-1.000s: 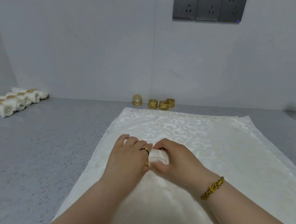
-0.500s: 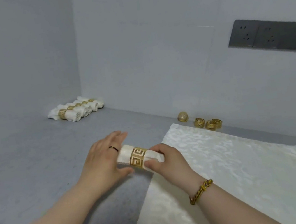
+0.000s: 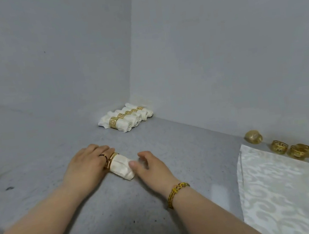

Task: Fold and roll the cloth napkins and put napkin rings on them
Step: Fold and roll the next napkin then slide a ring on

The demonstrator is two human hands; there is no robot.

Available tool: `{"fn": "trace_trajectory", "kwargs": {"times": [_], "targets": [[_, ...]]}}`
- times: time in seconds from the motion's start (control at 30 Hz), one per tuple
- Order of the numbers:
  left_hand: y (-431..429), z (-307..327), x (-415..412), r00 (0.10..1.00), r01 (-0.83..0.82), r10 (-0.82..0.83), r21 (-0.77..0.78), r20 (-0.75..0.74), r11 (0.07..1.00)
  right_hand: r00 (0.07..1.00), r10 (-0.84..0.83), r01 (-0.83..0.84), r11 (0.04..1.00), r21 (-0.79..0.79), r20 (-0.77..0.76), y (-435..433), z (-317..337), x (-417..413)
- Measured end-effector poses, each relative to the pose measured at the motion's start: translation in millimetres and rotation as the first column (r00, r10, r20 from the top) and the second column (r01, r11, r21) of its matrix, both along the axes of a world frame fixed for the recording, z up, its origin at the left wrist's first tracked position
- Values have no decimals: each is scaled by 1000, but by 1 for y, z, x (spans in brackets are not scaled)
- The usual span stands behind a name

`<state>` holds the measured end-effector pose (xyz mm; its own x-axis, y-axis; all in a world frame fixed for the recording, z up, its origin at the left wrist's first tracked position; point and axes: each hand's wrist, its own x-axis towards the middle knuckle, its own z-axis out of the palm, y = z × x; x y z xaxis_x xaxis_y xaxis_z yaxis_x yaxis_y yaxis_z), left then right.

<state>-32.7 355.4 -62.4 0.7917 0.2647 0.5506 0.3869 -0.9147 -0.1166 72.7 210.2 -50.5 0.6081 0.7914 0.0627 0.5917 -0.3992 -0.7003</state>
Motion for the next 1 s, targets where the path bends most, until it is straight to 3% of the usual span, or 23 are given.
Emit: {"fn": "trace_trajectory", "kwargs": {"times": [0.1, 0.17, 0.47, 0.73, 1.0], "targets": [[21, 6, 15, 997, -75, 76, -149, 6, 986, 924, -10, 95, 974, -205, 381, 0, -11, 36], [36, 7, 31, 989, -146, 145, -215, -17, 966, 886, 6, 112, 968, -226, 463, 2, -19, 49], [108, 8, 96, 937, -348, 340, -266, -77, 899, 882, 44, 73, 971, -227, 469, 12, -27, 61], [121, 5, 134, 950, -311, 300, -231, -81, 922, 895, 36, 73, 972, -224, 445, 14, -28, 64], [123, 0, 132, 976, -208, 211, -456, -45, 865, 892, 29, 73, 976, -206, 451, 14, -30, 63]]}}
